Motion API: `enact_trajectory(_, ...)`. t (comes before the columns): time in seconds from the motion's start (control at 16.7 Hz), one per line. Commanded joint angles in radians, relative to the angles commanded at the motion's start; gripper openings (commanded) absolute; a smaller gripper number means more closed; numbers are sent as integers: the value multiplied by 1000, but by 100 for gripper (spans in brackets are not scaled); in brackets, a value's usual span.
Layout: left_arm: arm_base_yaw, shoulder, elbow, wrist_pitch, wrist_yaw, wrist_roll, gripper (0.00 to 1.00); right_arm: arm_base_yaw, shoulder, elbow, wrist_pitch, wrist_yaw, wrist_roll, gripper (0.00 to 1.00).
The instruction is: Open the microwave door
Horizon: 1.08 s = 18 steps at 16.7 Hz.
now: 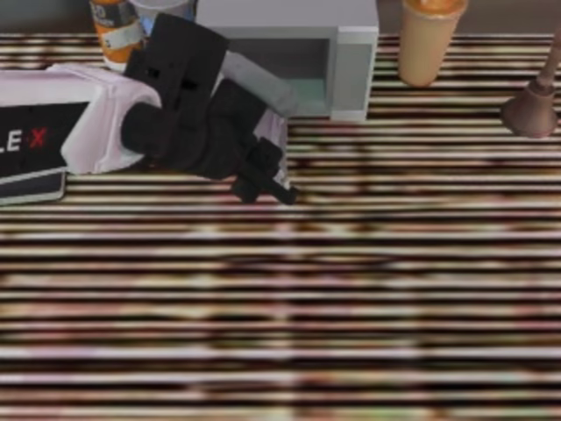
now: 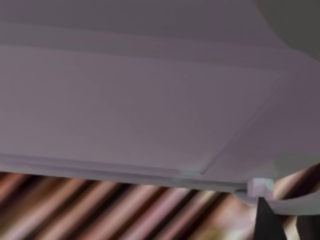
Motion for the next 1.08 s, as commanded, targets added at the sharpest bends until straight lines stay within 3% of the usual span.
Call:
enact_trajectory(0.48,0,0,0,0,0,0,0,0,0,0,0,0,0,100)
enact_trajectory(1.08,25,-12,-13,-14,46,59,0,0,0,0,0,0,0,100)
